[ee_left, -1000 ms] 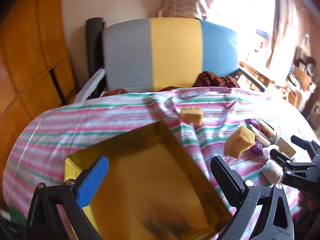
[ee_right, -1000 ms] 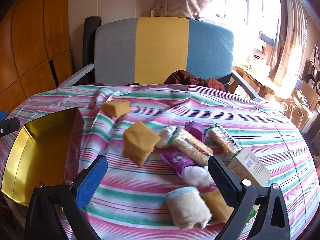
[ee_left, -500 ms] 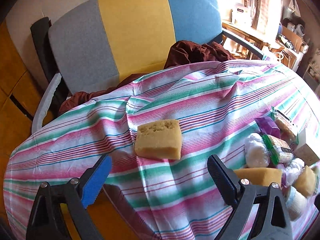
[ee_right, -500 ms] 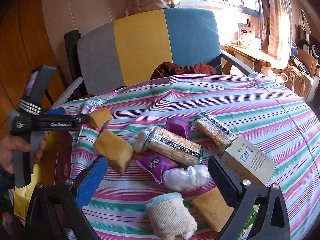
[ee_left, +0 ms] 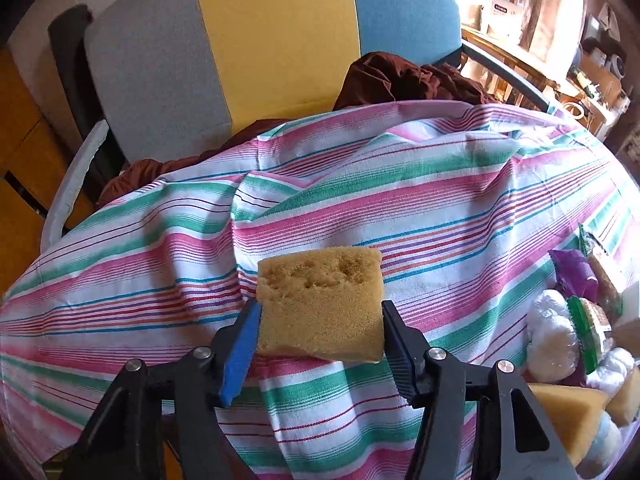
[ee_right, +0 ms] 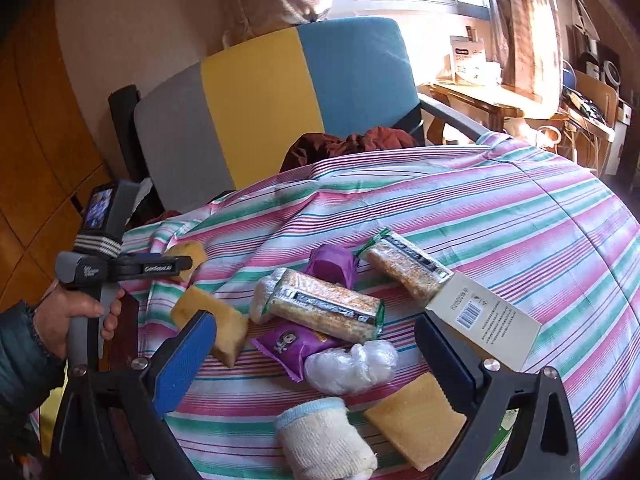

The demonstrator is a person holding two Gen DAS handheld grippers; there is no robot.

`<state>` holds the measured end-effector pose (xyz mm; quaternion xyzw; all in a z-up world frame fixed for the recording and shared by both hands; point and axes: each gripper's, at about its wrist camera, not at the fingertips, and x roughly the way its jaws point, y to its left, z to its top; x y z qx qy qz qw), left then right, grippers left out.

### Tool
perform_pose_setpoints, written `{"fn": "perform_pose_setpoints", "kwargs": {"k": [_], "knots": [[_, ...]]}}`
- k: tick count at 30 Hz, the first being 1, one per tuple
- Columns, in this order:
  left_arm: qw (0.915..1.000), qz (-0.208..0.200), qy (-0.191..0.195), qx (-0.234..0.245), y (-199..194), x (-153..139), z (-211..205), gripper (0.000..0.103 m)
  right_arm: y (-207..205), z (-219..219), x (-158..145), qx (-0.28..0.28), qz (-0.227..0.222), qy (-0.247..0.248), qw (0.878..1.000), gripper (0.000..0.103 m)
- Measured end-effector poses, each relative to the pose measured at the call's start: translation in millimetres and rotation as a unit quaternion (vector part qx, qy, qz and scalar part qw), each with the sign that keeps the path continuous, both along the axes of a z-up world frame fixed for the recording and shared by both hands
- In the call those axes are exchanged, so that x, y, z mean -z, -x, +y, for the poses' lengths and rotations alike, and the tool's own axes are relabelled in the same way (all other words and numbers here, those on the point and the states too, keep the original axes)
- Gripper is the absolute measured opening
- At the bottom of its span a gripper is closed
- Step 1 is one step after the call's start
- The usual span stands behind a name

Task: Organize objects
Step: 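Reach the left tool to the small yellow sponge and close on it, then drop the sponge into the gold tray while the right tool grasps the white knitted roll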

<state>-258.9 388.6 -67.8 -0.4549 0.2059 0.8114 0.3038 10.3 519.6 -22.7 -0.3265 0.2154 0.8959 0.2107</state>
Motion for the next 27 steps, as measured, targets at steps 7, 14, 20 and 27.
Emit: {"fn": "perform_pose_setpoints", "kwargs": {"k": [7, 14, 20, 27], "knots": [[0.998, 0.009, -0.061, -0.013, -30.3, -42.8, -39.5, 0.06, 0.0, 15.9, 9.1, 0.012, -0.008, 0.034, 0.999, 0.096], [0.995, 0.023, -0.096, -0.014, -92.4, -75.2, -104.0, 0.06, -13.6, 40.3, 11.6, 0.041, 0.017, 0.081, 0.996, 0.087], [0.9911, 0.025, -0.126, -0.034, -137.0, -86.2, -165.5, 0.06, -0.2, 33.4, 25.9, -0.008, -0.011, 0.122, 0.992, 0.075], [0.9854, 0.012, -0.142, -0.094, -168.0, -74.4, -237.0, 0.06, 22.4, -9.2, 49.5, -0.099, -0.099, 0.109, 0.984, 0.055]]}}
